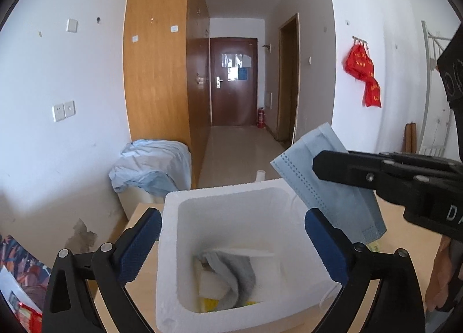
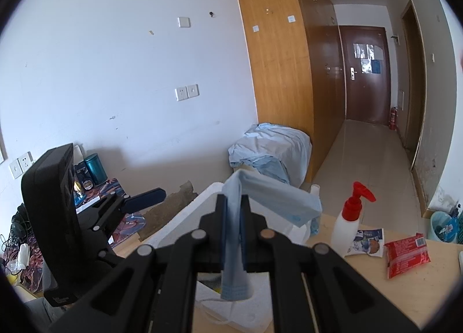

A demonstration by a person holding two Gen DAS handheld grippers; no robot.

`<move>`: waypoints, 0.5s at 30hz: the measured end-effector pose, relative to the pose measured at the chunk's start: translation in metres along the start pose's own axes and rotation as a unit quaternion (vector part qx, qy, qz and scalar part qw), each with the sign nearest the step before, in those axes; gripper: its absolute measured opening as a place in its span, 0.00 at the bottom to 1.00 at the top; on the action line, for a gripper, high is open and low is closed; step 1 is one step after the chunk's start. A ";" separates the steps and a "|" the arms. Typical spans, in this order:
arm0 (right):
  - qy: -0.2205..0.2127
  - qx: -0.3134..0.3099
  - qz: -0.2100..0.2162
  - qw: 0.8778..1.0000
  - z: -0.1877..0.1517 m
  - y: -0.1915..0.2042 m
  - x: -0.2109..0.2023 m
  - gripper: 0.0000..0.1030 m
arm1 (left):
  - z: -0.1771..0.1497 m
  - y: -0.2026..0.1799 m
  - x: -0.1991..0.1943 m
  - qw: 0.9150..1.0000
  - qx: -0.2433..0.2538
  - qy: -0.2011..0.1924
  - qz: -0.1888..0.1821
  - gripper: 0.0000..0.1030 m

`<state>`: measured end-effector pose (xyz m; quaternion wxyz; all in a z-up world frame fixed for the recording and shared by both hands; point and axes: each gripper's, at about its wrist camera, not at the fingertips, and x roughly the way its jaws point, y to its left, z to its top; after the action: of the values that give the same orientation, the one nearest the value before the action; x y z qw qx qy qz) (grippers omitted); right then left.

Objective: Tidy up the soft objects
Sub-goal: 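Release the grey sock into the foam box while the right gripper drops the mask in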

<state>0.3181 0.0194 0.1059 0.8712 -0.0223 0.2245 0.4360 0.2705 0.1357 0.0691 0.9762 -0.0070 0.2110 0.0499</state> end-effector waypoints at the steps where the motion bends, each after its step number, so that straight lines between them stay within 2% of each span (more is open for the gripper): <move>1: 0.000 0.000 0.000 1.000 0.000 0.000 0.000 0.10 | -0.002 0.001 -0.001 1.000 -0.001 0.000 0.001 0.96; 15: 0.010 0.002 0.019 1.000 0.003 -0.001 0.015 0.10 | -0.009 0.007 -0.019 1.000 0.002 -0.009 0.026 0.97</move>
<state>0.3280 0.0301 0.1026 0.8604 -0.0208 0.2349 0.4518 0.2491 0.1407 0.0691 0.9764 0.0005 0.2024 0.0752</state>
